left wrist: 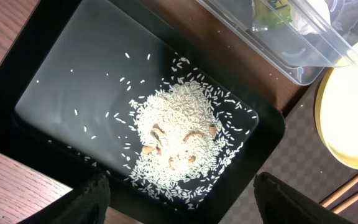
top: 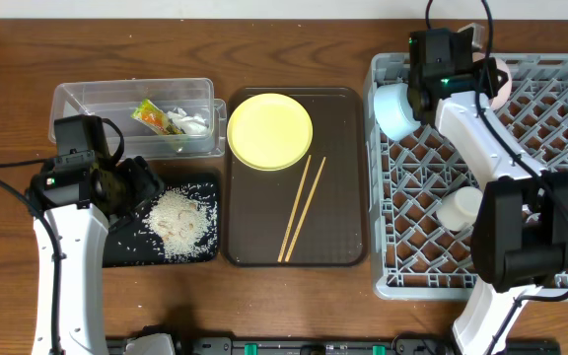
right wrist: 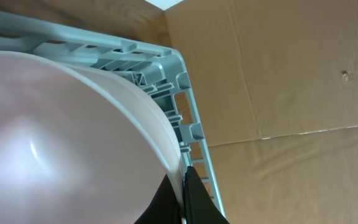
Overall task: Sort waste into correct bins and load items into the dishwasher rack
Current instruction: 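Set the white bowl upright at the back of the rack and release, then reach the right gripper to the brown tray and grasp one chopstick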
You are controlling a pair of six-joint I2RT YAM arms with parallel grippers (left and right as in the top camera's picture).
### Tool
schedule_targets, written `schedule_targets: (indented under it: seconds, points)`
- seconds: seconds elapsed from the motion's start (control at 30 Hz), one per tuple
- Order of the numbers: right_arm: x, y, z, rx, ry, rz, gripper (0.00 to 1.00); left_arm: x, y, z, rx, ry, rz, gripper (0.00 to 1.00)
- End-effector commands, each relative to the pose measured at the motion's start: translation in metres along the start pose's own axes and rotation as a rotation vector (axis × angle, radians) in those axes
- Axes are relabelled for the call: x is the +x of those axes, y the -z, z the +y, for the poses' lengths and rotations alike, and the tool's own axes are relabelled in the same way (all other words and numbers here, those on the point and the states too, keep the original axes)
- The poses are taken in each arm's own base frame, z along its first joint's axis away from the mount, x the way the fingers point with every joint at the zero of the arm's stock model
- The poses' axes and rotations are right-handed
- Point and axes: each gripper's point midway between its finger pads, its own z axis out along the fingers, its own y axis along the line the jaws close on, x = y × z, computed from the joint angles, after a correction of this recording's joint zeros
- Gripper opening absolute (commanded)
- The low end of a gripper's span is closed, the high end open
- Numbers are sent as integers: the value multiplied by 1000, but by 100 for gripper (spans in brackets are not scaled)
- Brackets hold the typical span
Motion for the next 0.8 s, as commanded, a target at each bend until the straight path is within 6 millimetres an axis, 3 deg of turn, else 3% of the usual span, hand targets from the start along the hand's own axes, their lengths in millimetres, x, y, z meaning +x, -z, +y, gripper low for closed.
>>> schedule_targets:
  seconds: [0.0,0.33,0.47,0.67,0.77]
  points:
    - [5,13,16,-39,13,-12,1,-2,2,0,0,8,-6,77]
    - [17,35,32,-82,36,-5,19,-2,2,0,1,8,-6,77]
    - [23,44,38,-117,45,4,33,-2,2,0,1,8,-6,77]
    - [11,65,23,-258,-44,-39,46,-2,2,0,0,8,-6,77]
    - [-1,89,21,-459,-117,-88,61,-2,2,0,0,8,-7,77]
